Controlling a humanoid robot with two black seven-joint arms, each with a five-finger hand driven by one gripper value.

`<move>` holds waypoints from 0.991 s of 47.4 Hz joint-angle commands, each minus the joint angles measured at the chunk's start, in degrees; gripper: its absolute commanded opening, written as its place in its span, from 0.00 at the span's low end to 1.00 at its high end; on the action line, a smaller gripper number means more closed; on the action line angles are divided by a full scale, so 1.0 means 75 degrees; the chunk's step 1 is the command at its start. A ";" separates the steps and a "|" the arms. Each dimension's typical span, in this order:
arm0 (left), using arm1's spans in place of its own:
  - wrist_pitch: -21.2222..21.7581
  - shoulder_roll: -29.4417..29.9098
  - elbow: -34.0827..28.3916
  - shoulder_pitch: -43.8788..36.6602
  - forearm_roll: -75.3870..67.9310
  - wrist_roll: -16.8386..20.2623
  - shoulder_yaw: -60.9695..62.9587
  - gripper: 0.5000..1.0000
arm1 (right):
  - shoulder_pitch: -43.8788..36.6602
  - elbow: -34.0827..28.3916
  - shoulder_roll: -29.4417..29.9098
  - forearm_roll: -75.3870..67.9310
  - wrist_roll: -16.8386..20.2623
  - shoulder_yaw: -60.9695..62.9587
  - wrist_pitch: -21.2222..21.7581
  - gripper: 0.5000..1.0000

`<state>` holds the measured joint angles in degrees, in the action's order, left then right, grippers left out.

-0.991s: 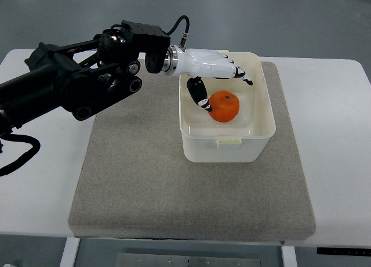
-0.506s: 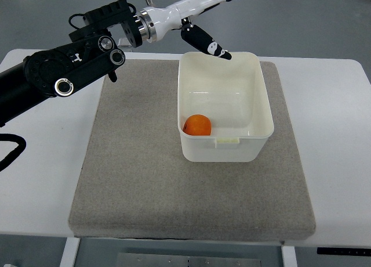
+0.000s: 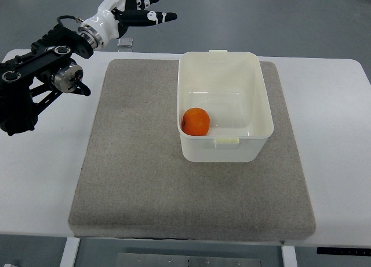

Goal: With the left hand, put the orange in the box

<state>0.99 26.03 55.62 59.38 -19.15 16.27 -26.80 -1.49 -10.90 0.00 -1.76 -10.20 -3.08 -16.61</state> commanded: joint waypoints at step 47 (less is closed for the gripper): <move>-0.3917 0.0689 -0.1334 -0.1859 0.3982 -0.2790 -0.2321 0.99 | 0.0000 0.0000 0.0000 0.0000 0.0000 -0.0012 0.0000 0.85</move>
<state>-28.20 31.47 46.42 45.48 10.77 -5.13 -44.15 -1.49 -10.90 0.00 -1.78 -10.19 -3.08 -16.61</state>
